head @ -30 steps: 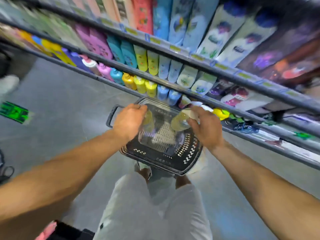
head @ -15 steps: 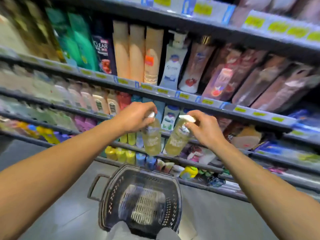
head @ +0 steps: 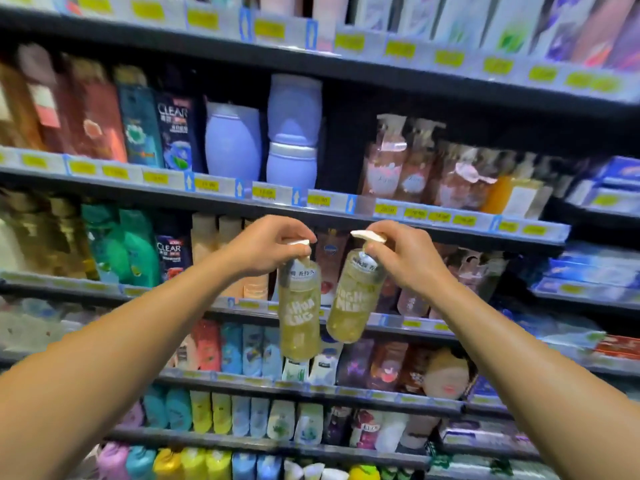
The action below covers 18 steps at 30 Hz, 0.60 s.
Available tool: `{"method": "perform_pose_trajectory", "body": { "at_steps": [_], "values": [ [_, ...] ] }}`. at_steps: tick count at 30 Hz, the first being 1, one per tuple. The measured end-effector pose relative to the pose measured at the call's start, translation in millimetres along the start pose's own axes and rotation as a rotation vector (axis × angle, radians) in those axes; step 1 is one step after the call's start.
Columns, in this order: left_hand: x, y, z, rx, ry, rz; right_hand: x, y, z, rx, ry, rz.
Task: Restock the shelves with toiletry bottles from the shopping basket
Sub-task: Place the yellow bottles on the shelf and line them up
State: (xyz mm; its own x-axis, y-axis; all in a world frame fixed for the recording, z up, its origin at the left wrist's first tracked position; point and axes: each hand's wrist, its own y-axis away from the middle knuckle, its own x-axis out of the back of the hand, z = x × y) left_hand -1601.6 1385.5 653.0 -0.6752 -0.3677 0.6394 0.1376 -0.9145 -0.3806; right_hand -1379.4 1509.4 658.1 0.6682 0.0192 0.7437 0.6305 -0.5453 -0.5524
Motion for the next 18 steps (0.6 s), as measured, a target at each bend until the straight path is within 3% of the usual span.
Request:
{"method": "perform_pose_trajectory", "body": {
  "at_steps": [18],
  "values": [
    [54.8, -75.8, 45.6, -0.11, -0.159, 0.116, 91.5, -92.4, -59.5, 0.306, 0.021, 0.462]
  ]
}}
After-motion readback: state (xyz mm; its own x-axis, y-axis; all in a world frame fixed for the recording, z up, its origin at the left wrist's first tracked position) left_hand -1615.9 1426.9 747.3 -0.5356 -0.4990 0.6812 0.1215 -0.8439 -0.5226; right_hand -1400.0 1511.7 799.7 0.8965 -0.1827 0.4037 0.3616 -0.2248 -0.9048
